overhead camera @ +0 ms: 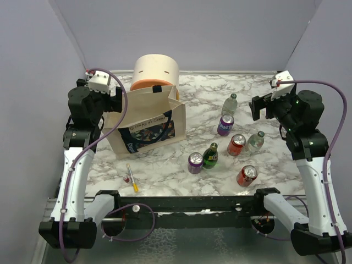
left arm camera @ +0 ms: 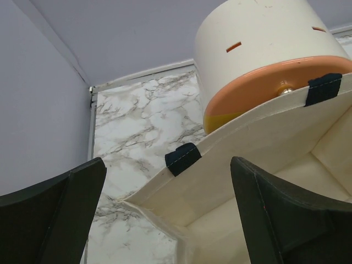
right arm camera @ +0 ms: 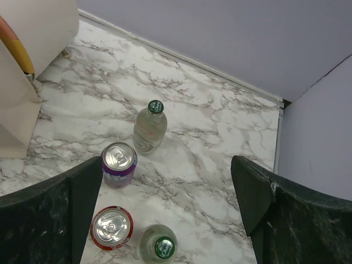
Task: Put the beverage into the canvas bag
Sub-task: Adjust the canvas bag at the center of the board.
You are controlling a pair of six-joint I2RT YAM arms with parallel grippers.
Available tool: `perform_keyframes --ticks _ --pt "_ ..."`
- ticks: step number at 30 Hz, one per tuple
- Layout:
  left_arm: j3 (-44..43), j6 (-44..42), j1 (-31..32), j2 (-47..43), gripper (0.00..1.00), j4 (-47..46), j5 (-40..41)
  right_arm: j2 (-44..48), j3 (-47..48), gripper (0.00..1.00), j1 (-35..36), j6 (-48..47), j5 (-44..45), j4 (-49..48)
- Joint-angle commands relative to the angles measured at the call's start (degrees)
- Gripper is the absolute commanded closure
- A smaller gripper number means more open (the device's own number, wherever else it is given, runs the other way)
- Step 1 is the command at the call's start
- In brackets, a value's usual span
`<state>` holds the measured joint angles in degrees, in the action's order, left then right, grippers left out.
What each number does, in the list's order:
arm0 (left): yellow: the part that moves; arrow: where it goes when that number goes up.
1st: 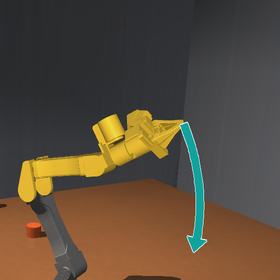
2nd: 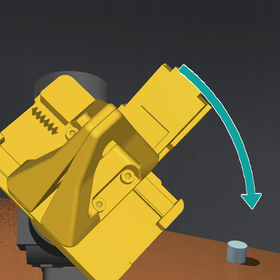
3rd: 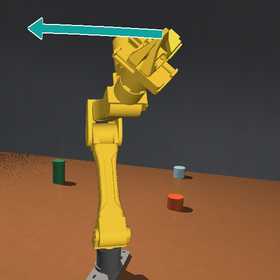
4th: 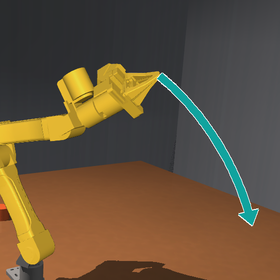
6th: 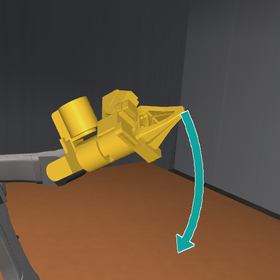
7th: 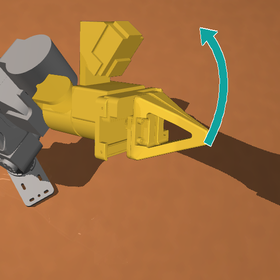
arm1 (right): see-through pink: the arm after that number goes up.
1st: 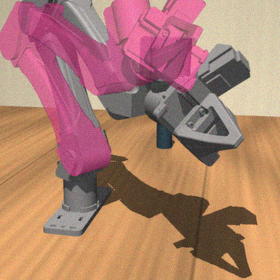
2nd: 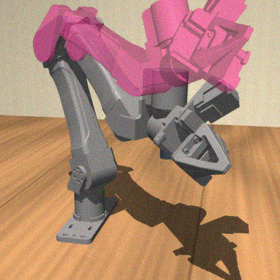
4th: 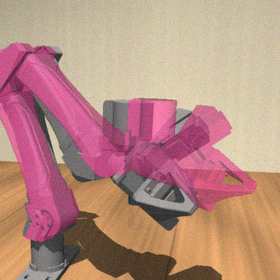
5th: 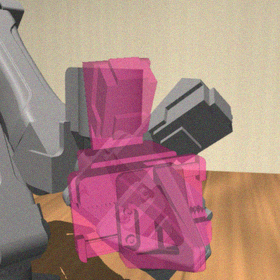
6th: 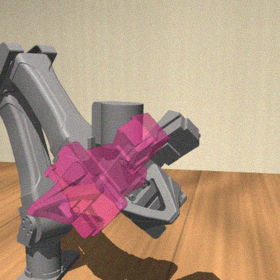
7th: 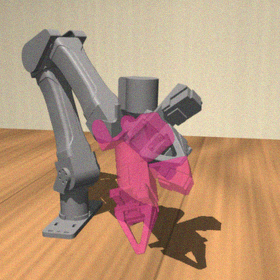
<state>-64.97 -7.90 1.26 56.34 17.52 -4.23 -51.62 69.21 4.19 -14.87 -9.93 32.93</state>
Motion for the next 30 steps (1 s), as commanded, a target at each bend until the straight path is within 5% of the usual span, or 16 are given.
perform_keyframes --ticks 1,19,30 --pt "0.7 1.5 0.4 -0.7 0.01 -3.1 -3.6 0.5 -0.7 0.00 0.4 -0.6 -1.6 -2.1" --pt "2.1 -1.0 0.6 -1.4 0.01 -1.9 -13.0 -0.5 -0.3 0.00 0.6 -2.8 -7.6 -0.8" --pt "-2.4 -2.7 3.4 1.4 0.01 7.9 -23.5 -1.9 -0.4 0.00 0.6 -3.2 -10.4 -0.3"
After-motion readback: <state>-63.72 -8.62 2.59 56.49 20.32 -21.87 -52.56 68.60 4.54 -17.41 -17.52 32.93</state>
